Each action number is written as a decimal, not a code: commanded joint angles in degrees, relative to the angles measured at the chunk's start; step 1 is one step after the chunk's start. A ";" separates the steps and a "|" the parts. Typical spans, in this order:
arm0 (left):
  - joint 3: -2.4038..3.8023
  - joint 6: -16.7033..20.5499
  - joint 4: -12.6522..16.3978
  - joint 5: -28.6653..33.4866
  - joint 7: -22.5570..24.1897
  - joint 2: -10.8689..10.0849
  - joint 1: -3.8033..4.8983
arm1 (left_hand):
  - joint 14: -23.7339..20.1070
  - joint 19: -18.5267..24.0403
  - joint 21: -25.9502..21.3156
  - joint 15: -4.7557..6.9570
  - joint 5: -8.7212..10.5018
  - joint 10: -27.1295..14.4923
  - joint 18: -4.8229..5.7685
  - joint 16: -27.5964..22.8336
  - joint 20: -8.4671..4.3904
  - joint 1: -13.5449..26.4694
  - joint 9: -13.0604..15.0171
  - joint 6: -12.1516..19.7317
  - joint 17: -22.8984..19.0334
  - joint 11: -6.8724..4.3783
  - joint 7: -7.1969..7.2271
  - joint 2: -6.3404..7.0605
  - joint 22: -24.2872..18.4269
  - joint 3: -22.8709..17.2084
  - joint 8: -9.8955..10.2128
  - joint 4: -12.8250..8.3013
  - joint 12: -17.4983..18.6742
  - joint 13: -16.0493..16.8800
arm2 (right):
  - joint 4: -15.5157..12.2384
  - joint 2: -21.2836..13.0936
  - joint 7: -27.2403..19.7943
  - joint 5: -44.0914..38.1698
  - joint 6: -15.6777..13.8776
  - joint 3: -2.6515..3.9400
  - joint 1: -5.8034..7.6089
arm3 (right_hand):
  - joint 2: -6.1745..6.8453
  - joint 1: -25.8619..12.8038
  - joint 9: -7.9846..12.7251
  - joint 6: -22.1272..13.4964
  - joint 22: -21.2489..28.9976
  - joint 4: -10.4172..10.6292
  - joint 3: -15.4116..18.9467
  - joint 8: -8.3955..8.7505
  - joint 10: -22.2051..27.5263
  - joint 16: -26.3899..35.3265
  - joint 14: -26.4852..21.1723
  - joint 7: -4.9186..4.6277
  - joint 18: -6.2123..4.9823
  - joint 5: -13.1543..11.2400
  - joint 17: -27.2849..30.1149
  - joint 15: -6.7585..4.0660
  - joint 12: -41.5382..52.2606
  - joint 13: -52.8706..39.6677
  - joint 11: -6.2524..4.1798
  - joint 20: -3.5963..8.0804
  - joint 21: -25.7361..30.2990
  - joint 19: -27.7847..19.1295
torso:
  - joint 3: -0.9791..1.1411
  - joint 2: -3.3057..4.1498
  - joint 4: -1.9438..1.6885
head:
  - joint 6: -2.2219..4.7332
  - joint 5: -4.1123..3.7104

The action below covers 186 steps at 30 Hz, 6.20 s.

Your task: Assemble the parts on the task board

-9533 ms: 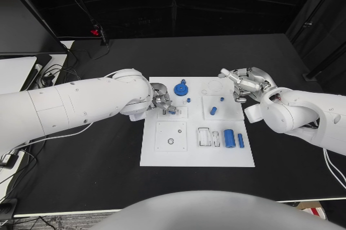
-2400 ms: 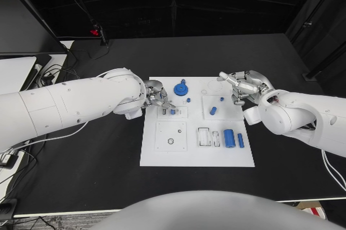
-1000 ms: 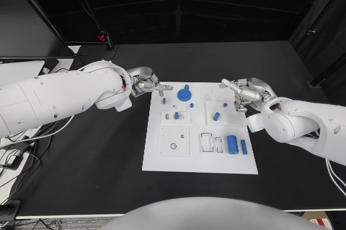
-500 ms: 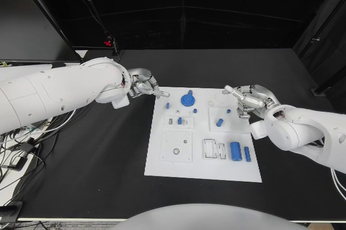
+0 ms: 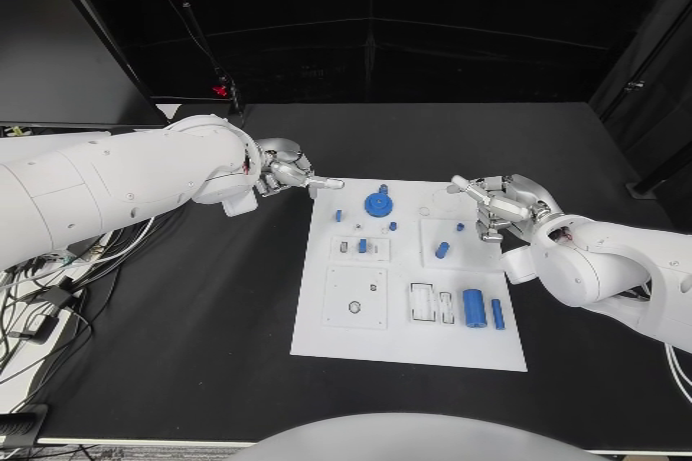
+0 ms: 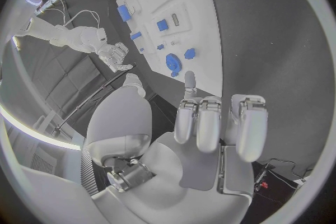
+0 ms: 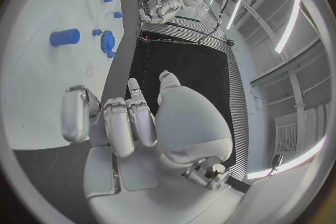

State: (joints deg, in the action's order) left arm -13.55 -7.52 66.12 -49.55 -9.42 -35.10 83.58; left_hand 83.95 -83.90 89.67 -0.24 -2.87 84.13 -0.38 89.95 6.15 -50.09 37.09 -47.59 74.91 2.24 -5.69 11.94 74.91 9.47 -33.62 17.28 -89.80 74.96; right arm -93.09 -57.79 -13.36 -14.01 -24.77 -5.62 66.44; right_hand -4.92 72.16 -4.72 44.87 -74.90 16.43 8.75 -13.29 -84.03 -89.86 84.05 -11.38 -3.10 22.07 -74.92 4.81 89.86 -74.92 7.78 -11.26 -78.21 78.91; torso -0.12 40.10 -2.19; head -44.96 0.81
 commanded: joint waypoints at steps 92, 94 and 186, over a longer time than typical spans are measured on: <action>0.06 -16.56 -17.35 -1.17 -7.54 14.04 -0.45 | 6.05 -6.10 0.33 3.87 0.19 5.87 0.38 0.05 -0.61 -16.14 -5.79 -21.08 15.09 -3.72 4.08 -15.89 15.09 2.90 18.45 -0.67 -0.20 15.04 | 0.47 1.04 0.30 0.09 1.05 -0.02 -0.40 | -0.46 0.49 -0.11 -0.53 -10.34 0.09 0.39 -0.57 -5.97 -0.14 5.95 -0.96 -0.46 0.36 -15.08 0.21 0.14 -15.08 0.51 0.03 0.00 0.00 | -0.04 0.04 0.11 | -0.10 -0.48; 0.06 -16.86 -17.52 -1.17 -7.75 14.36 -0.49 | 6.05 -6.10 0.33 4.13 0.21 5.87 0.38 0.05 -0.58 -16.09 -5.40 -21.83 15.09 -3.99 4.37 -16.75 15.09 3.10 18.06 -0.59 -0.20 15.04 | 0.48 1.08 0.31 0.09 1.03 -0.02 -0.40 | -0.46 0.49 -0.11 -0.53 -10.34 0.09 0.39 -0.57 -5.97 -0.14 5.95 -0.96 -0.46 0.36 -15.08 0.21 0.14 -15.08 0.51 0.03 0.00 0.00 | -0.05 0.04 0.13 | -0.18 -0.46; 0.07 -12.44 -19.54 -4.52 -13.40 19.32 -3.48 | 6.05 -6.10 0.33 3.58 -13.33 5.87 0.38 0.05 -2.38 -22.58 6.29 -14.79 15.09 -3.25 3.55 -21.83 15.09 6.93 18.59 -1.15 -0.20 15.04 | 0.27 1.88 0.26 0.06 0.68 -0.02 -0.40 | -0.50 0.42 -0.12 -0.72 -10.27 0.09 0.62 -0.89 -5.97 -0.14 5.95 -0.96 -0.51 0.58 -15.08 0.20 0.14 -15.08 0.51 0.04 0.17 -0.15 | 0.06 -0.01 -0.03 | -1.92 -1.16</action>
State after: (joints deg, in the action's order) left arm -13.52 -19.28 46.53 -53.90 -23.34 -15.88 80.02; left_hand 83.92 -83.82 89.82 3.67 -16.01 83.91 -0.37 89.95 4.18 -71.90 43.34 -62.74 74.91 -1.22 -2.08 -9.52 74.94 16.56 -15.21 16.42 -90.14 75.14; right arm -92.66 -55.90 -12.79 -14.02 -24.26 -5.65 65.98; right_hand -5.15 72.39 -4.74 44.47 -74.90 16.41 9.06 -13.97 -84.04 -89.86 84.05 -11.40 -3.10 22.28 -74.90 4.81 89.86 -74.92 7.78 -11.26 -78.21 78.91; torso -0.12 40.10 -2.21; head -46.91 -0.40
